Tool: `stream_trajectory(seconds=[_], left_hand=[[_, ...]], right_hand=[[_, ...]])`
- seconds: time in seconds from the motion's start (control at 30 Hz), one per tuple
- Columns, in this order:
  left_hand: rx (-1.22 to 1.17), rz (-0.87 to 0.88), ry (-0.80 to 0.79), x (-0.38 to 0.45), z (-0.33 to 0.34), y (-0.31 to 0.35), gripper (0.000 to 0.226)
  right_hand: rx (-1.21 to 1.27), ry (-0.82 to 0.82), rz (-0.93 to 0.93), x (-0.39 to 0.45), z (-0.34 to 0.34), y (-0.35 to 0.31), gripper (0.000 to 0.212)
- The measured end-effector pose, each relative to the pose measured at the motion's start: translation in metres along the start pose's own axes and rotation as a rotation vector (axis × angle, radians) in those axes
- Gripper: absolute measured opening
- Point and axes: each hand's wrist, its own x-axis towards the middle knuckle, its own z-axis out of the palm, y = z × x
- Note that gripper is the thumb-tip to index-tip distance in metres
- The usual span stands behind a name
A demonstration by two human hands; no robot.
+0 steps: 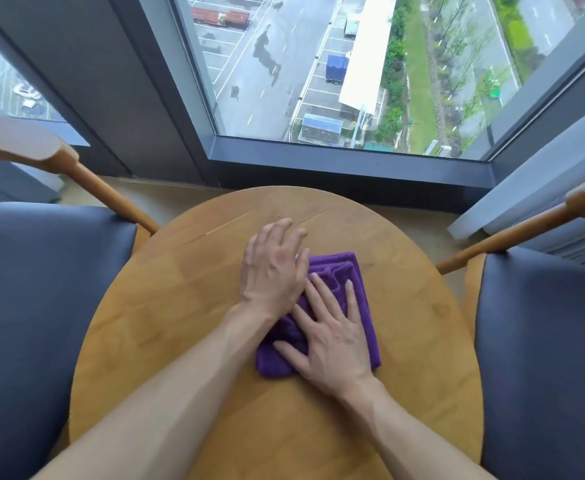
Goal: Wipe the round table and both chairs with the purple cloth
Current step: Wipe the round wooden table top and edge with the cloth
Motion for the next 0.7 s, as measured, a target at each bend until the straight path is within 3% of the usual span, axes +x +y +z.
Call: stream_trajectory(seconds=[0.13, 0.3, 0.5, 0.7], left_hand=[[0.144, -0.036, -0.025, -0.004, 0.000, -0.016, 0.033], [0.303, -0.176, -0.106, -0.009, -0.017, -0.072, 0.040], [0.201, -0.270, -0.125, -0.035, -0.045, -0.125, 0.048], [0.096, -0.307, -0.033, -0.050, -0.066, -0.155, 0.045]], right_hand=[[-0.047, 0.006, 0.282, -0.006, -0.011, 0.057, 0.074], [-0.045, 0.009, 0.527, 0.056, -0.017, 0.082, 0.076], [-0.019, -0.003, 0.557, 0.147, -0.010, 0.051, 0.078], [0.021, -0.075, 0.312, 0.169, 0.001, -0.062, 0.078]])
